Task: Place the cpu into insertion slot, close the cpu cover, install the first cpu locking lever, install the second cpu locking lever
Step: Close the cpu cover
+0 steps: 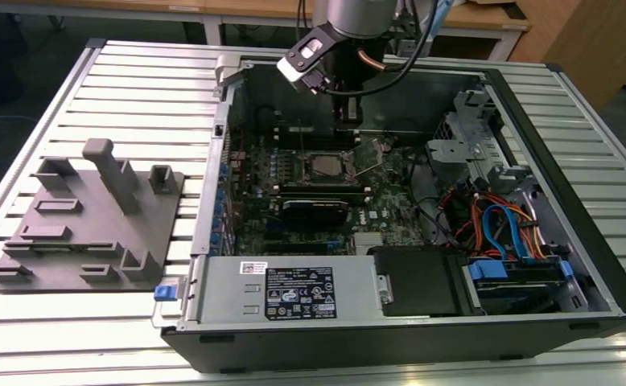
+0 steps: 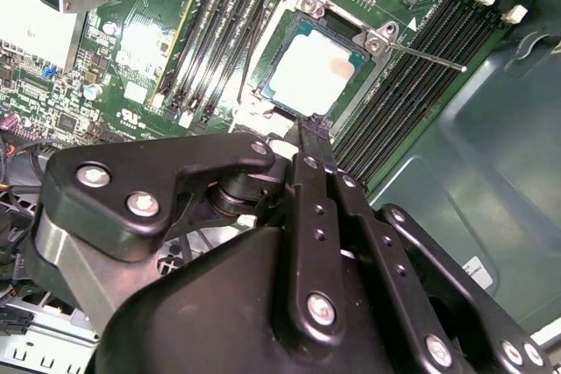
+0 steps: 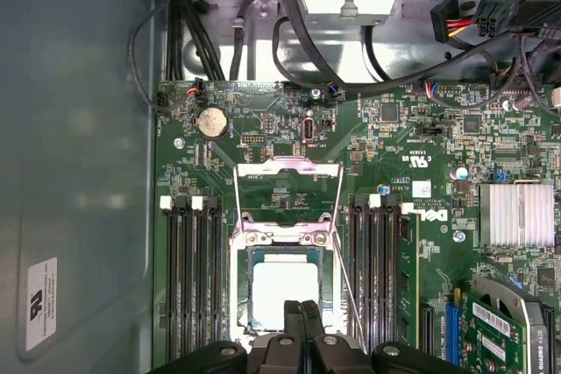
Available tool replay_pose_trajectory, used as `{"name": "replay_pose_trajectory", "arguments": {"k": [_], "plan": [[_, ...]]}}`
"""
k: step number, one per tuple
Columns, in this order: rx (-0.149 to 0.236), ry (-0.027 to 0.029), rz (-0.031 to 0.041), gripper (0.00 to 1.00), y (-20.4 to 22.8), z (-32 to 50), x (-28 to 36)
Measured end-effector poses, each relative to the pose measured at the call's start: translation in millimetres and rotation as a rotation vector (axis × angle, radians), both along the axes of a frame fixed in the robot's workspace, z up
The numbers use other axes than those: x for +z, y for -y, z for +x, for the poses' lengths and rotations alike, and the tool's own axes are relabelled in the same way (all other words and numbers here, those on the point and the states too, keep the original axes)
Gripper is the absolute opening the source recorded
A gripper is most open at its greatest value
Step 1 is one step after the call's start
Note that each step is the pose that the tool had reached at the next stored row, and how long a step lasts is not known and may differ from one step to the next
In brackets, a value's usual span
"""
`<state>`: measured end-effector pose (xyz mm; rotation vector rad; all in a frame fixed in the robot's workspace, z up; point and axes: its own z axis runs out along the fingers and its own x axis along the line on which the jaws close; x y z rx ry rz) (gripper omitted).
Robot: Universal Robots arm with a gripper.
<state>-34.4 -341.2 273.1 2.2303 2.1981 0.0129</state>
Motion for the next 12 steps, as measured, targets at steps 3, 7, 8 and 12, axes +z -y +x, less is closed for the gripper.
{"name": "replay_pose_trajectory", "arguments": {"k": [3,7,8,12], "plan": [[0.000,0.0001,0.0000,0.11,0.0,1.2,0.0],[0.000,0.0001,0.0002,0.11,0.0,3.3,-0.4],[0.000,0.0001,0.0002,0.11,0.0,4.3,-0.5],[0.000,0.0000,0.0000,0.11,0.0,7.8,-0.7]]}}
